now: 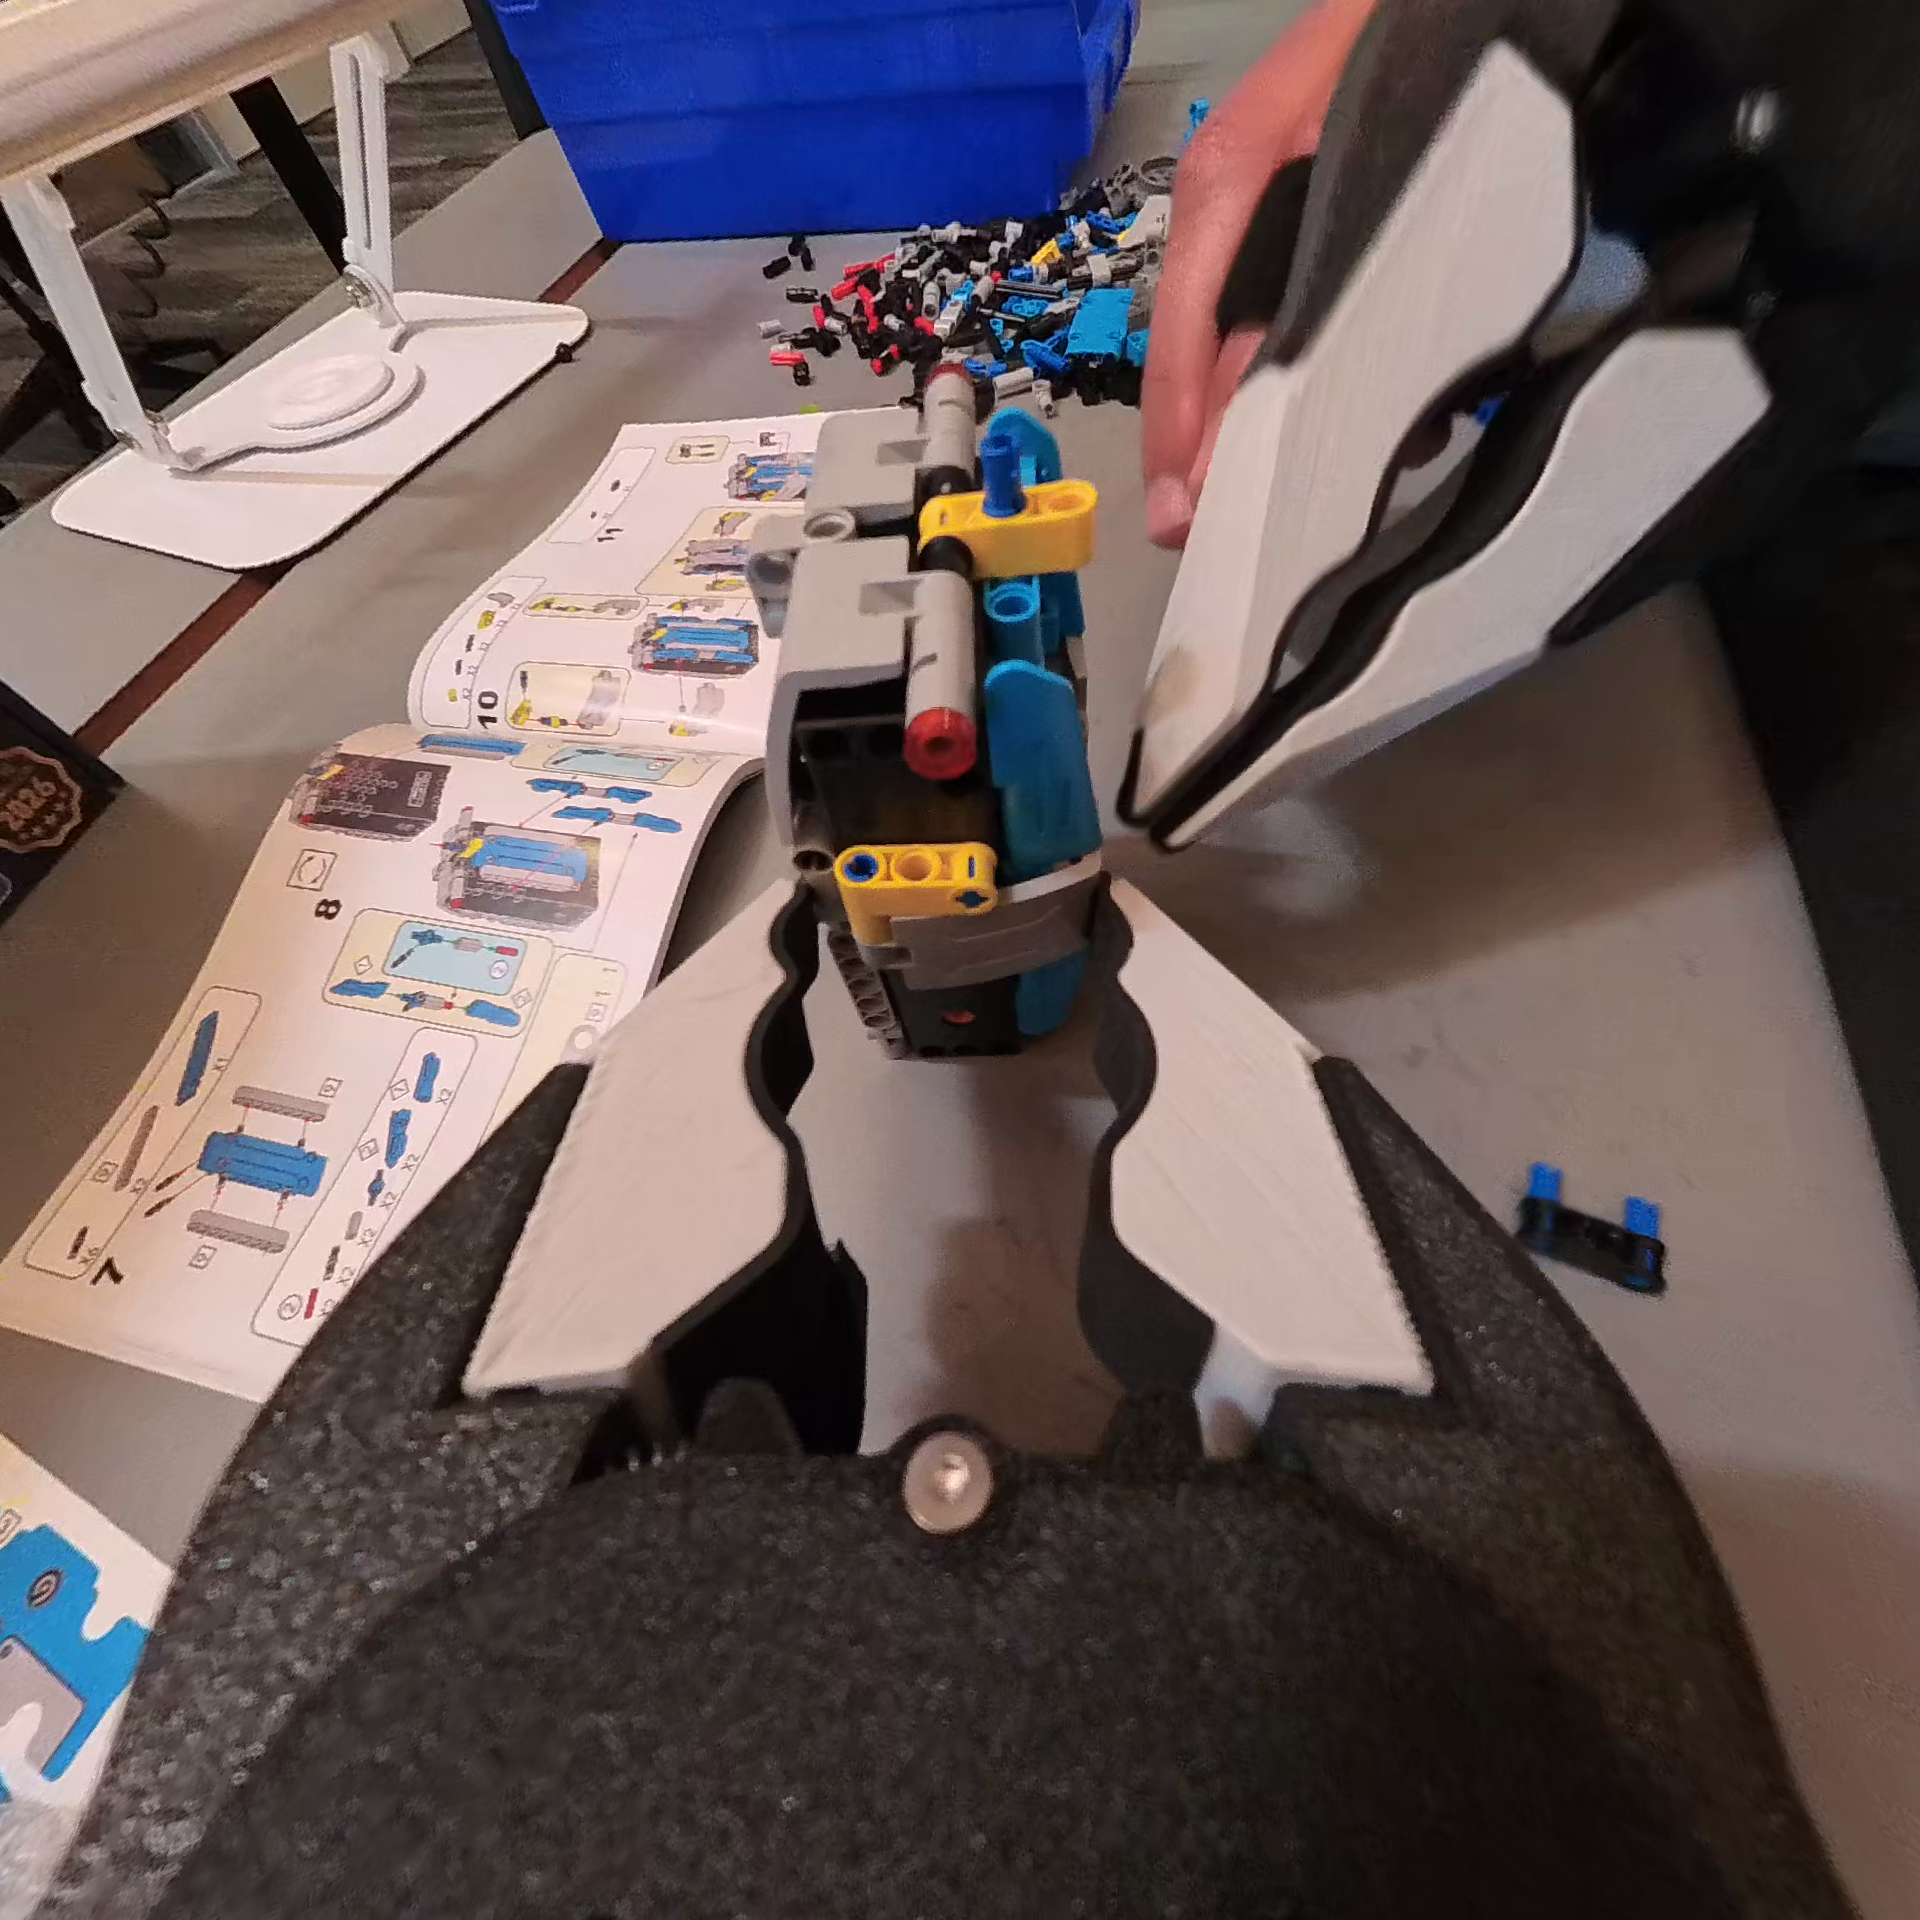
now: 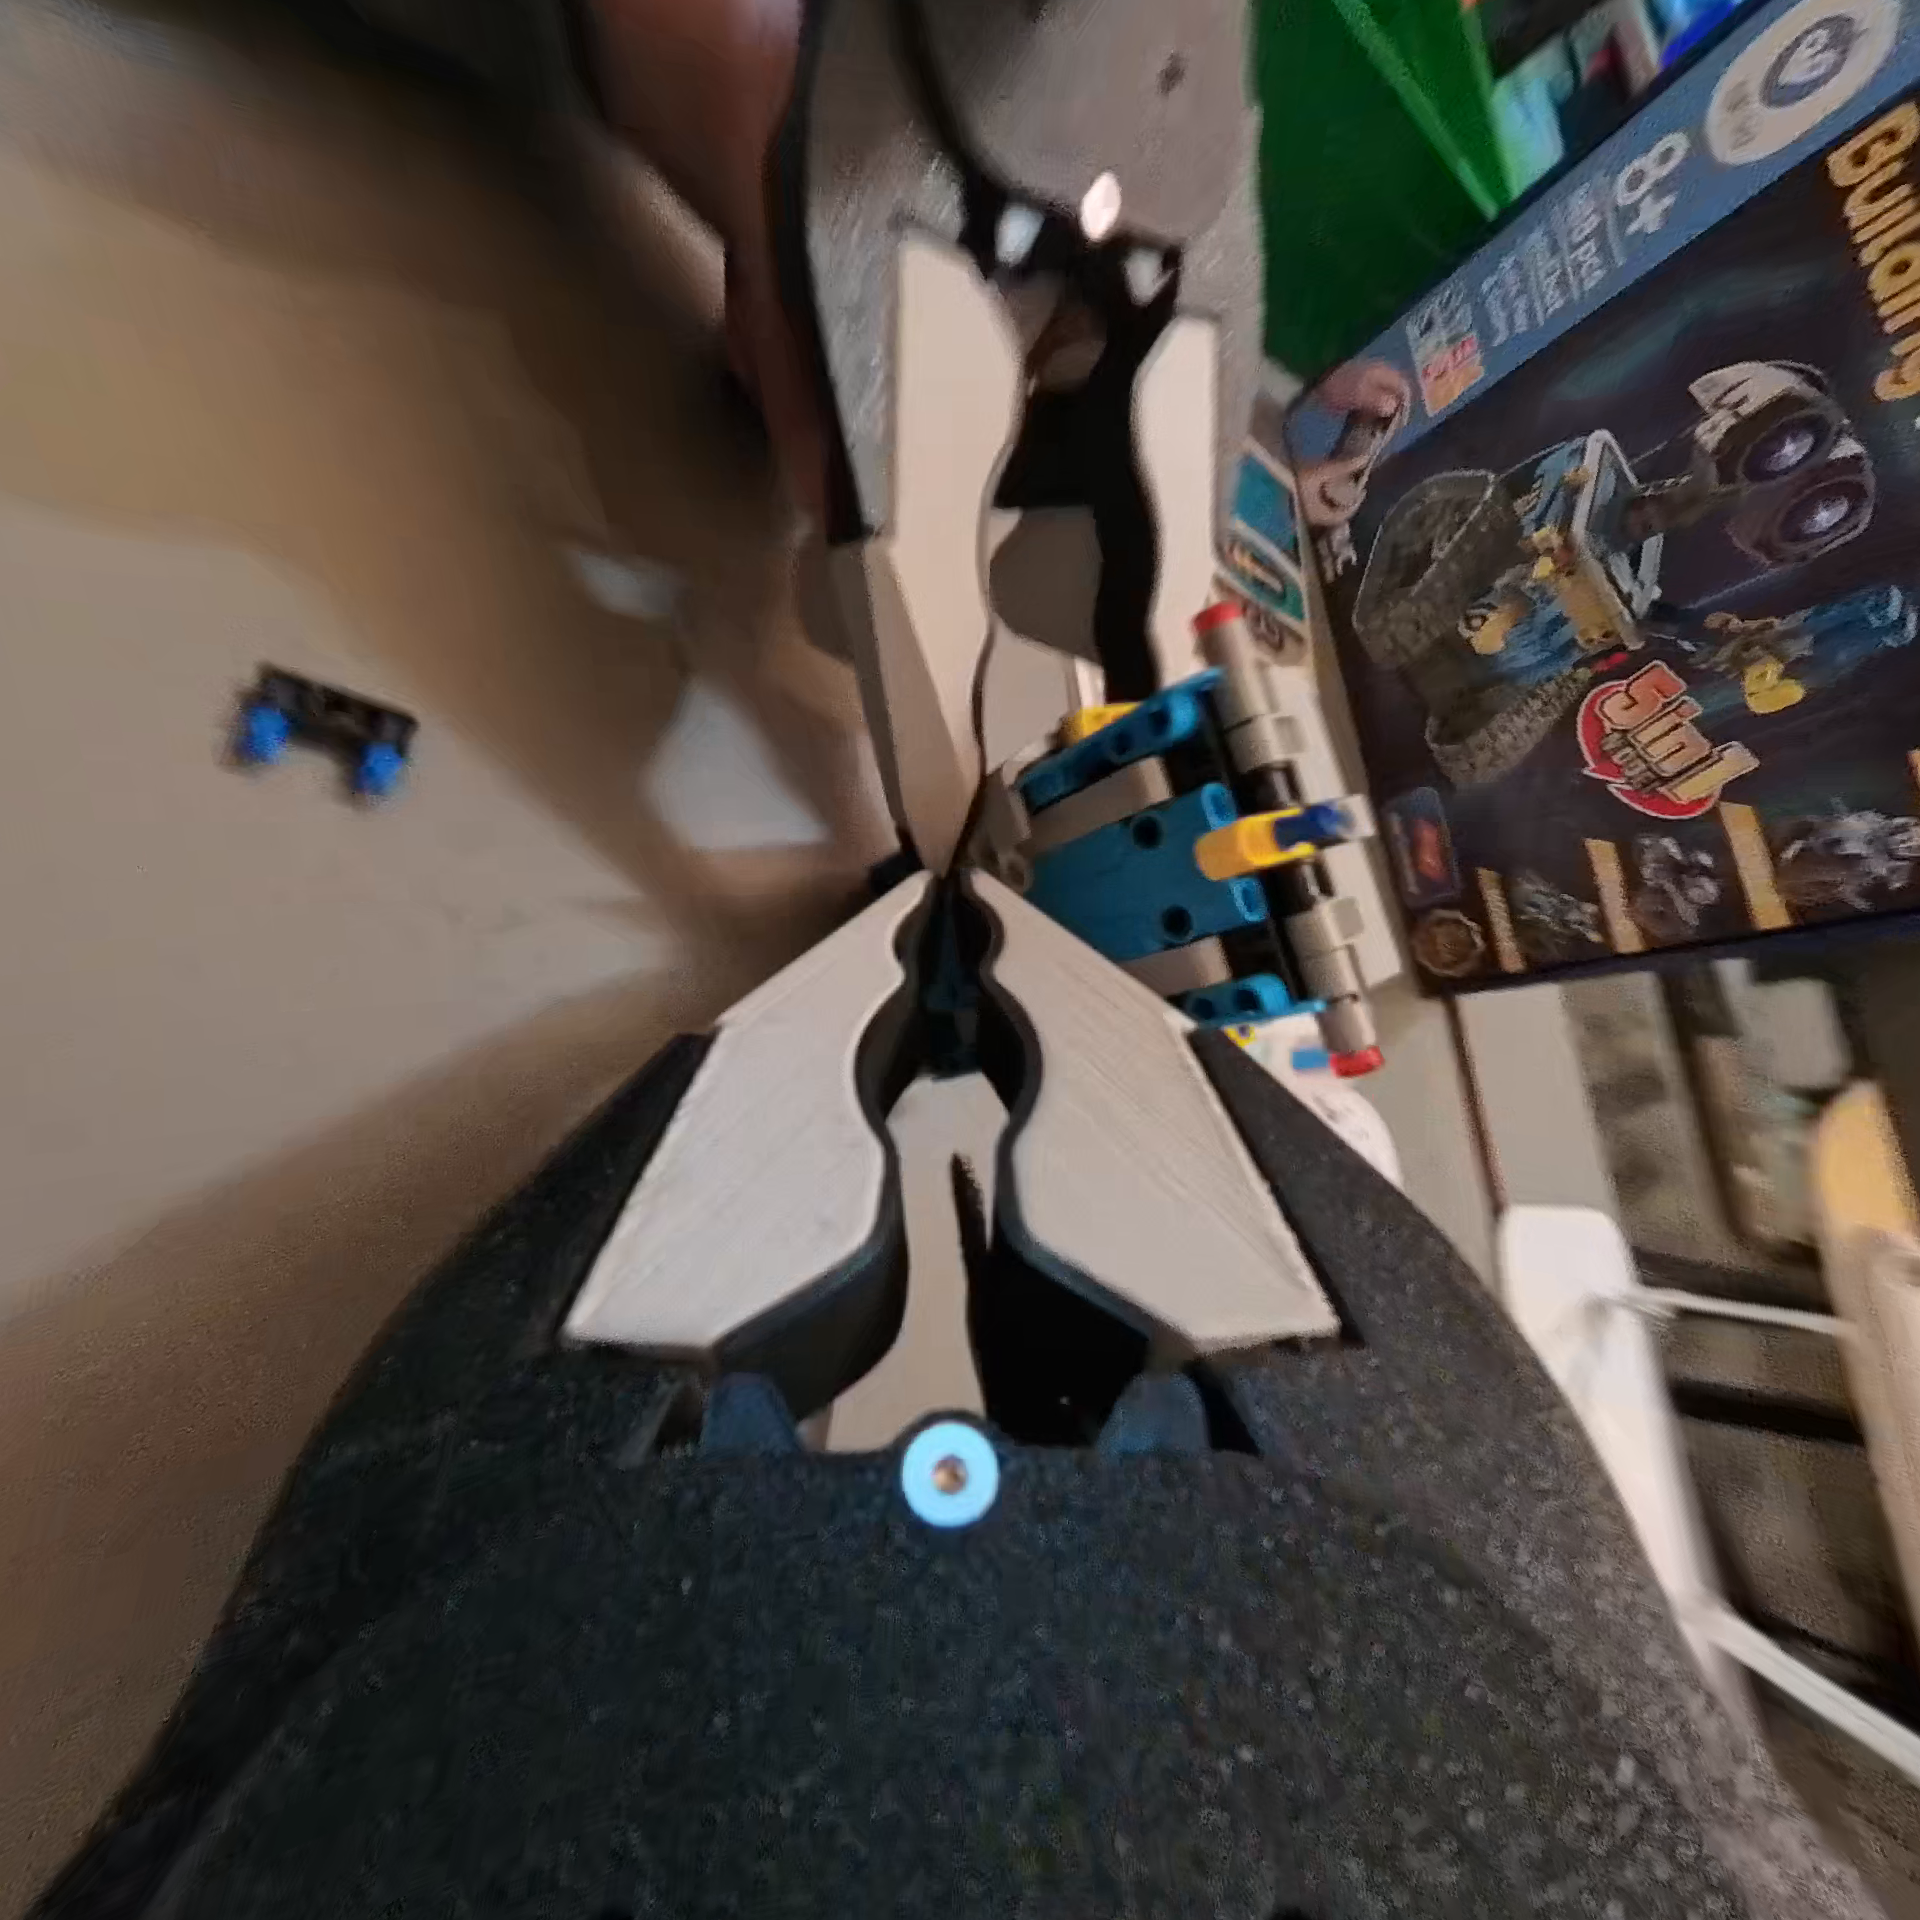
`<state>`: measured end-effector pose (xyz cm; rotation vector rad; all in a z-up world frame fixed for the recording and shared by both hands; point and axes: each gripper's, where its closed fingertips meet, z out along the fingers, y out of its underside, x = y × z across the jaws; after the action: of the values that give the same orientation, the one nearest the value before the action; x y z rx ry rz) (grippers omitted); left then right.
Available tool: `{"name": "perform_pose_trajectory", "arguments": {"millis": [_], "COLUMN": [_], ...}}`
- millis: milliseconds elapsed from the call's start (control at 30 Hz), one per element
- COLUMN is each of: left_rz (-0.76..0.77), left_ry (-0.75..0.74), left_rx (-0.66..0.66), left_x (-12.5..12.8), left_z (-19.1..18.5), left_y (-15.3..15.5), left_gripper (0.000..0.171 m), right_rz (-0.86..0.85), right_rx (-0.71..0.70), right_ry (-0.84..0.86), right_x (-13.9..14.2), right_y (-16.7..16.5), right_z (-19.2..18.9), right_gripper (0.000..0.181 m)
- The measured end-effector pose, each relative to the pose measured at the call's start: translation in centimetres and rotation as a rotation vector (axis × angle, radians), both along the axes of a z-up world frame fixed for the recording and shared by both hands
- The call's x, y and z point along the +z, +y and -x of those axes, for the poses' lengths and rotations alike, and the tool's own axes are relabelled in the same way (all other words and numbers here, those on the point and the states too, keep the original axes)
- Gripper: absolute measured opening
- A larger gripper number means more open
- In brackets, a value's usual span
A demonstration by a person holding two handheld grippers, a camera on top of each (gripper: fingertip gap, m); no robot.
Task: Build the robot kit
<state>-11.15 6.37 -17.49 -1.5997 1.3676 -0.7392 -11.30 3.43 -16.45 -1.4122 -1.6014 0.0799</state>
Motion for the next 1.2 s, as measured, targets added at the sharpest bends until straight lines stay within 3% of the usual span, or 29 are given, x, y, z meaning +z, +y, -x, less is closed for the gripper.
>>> {"name": "perform_pose_trajectory", "arguments": {"millis": [133, 233, 400, 467, 633, 733, 800, 867, 1000, 1100, 1200], "left_rz": [0.118, 0.319, 0.577, 0.639, 0.772, 0.795, 0.799, 0.773, 0.627, 0.411, 0.331], "left_ry": [-0.043, -0.121, -0.204, -0.234, -0.304, -0.348, -0.372, -0.371, -0.271, -0.174, -0.075], "left_rx": [0.027, 0.056, 0.090, 0.112, 0.226, 0.328, 0.382, 0.396, 0.278, 0.248, 0.198], "left_x": [0.3, 0.7, 0.6, 0.6, 0.3, 0.2, 0.1, 0.2, 0.3, 0.4, -0.5], "left_z": [0.4, 0.9, 1.2, 1.2, 1.0, 0.7, 0.5, 0.4, -0.4, -0.1, 0.1], "left_y": [0.2, 0.5, 0.5, 0.7, 1.4, 1.8, 1.9, 1.8, 0.4, 0.2, -0.4], "left_gripper": [0.051, 0.051, 0.051, 0.051, 0.052, 0.052, 0.052, 0.052, 0.053, 0.085, 0.105], "right_rz": [0.275, 0.309, 0.151, 0.211, 0.407, 0.386, 0.381, 0.321, 0.392, 0.569, 0.685], "right_rx": [0.115, 0.069, -0.054, -0.086, -0.212, -0.291, -0.373, -0.427, -0.313, -0.194, -0.078], "right_ry": [0.329, 0.473, 0.270, 0.267, 0.259, 0.270, 0.288, 0.272, 0.241, 0.308, 0.385], "right_x": [3.9, 6.1, 2.4, 1.5, -1.8, -2.0, -2.1, -1.9, -1.9, -1.9, -1.4], "right_y": [-1.1, 0.8, 2.6, 3.0, 3.9, 4.1, 4.7, 5.7, 5.4, 4.4, 3.6], "right_z": [-0.6, -2.3, -2.4, -2.2, -1.2, 0.1, 0.6, -0.2, -1.4, -2.2, -2.5], "right_gripper": [0.008, 0.023, 0.037, 0.042, 0.076, 0.096, 0.098, 0.077, 0.074, 0.070, 0.068]}}
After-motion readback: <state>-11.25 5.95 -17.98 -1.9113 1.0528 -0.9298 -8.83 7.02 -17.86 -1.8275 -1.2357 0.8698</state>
